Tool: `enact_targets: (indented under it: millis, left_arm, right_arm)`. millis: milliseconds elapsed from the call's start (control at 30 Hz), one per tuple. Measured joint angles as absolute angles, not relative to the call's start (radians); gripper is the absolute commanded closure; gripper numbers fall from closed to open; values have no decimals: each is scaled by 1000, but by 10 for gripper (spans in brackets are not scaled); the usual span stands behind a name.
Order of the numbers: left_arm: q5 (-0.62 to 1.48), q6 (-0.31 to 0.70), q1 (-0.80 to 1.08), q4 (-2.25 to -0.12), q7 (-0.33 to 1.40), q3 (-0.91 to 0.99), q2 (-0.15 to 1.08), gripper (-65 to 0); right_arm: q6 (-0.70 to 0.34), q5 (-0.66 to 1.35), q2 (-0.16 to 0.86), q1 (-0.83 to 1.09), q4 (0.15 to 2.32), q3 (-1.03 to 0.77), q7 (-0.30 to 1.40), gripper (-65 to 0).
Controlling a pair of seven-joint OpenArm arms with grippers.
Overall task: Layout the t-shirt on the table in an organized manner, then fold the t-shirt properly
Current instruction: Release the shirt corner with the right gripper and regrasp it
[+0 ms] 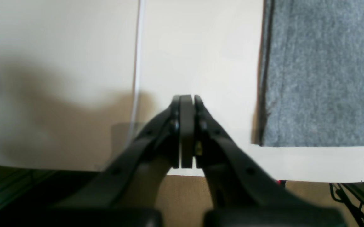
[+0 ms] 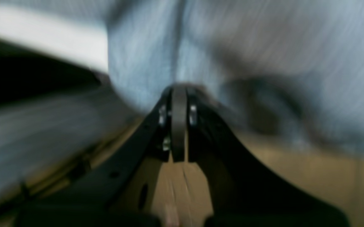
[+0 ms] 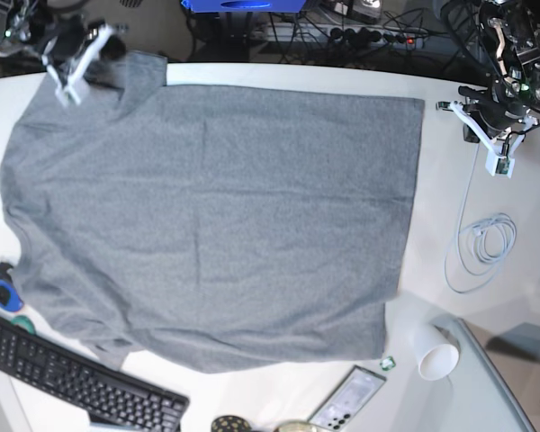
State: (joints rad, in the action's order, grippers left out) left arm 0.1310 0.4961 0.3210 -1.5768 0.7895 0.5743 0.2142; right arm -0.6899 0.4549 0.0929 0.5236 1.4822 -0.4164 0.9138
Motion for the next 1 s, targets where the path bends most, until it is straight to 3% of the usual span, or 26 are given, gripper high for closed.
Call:
enact_targets:
  millis: [267,467,533,667,733,1000]
  left_arm:
    - [131,496,321,-1576,789,572,214,0]
    - [134,496,339,-1576,782,575,224,0]
    - [134,496,352,-1574,786,575,229,0]
    - [136,496,344,-1563,786,577,232,0]
    - [136,496,340,-1562,786,576,230,0]
    - [136,497,340,-1562,786,575,230,0]
  right_arm:
    - [-693,493,92,532,1689,-445,945,-6]
    - [-696,475,91,449,1721,-753,969,-18]
    - [-693,486,109,387,1668,-841,978,-96]
    - [-695,471,180,307,1486,-888,1042,-372]
    - [-694,481,205,285,1399,-888,1008,-452]
    - [-696,496,268,159,1092,-896,908,-438]
